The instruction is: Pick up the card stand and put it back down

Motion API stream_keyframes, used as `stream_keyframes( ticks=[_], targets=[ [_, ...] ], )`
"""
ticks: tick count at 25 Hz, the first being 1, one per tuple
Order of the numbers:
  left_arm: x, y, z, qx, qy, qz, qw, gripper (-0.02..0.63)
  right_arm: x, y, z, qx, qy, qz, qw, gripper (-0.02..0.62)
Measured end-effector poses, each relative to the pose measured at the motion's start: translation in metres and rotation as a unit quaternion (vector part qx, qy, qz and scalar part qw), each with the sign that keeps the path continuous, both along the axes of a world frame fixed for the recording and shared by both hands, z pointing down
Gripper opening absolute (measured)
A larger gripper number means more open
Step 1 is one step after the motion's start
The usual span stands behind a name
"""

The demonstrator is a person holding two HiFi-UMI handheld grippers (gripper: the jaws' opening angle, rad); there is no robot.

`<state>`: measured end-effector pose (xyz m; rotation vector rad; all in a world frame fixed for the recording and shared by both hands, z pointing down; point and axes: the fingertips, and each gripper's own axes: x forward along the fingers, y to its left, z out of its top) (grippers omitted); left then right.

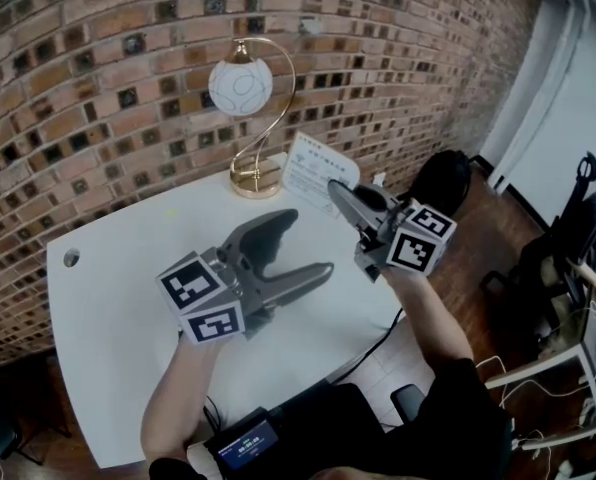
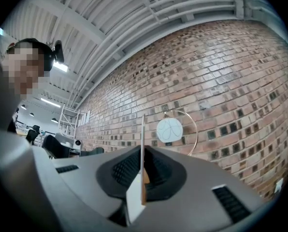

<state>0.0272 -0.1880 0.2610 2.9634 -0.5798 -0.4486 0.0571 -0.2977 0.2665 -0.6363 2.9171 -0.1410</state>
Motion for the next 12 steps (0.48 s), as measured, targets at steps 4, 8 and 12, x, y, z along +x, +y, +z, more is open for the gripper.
stream_keyframes(
  ticks=[4, 8, 12],
  targets=[
    [-0.008, 0.0, -0.004, 0.002, 0.002, -0.006, 1.0, 0.397, -0.005, 0.002, -0.003, 0.003, -0.002, -0.003, 1.0, 0.029],
    [-0.013, 0.003, -0.006, 0.005, -0.001, -0.011, 0.9999, 0.397, -0.009, 0.004, -0.008, 0.006, -0.007, -0.008, 1.0, 0.029],
    [-0.023, 0.002, -0.006, 0.0, 0.001, -0.023, 0.9997, 0.397, -0.014, 0.006, -0.015, 0.01, -0.014, -0.015, 1.0, 0.029]
  ],
)
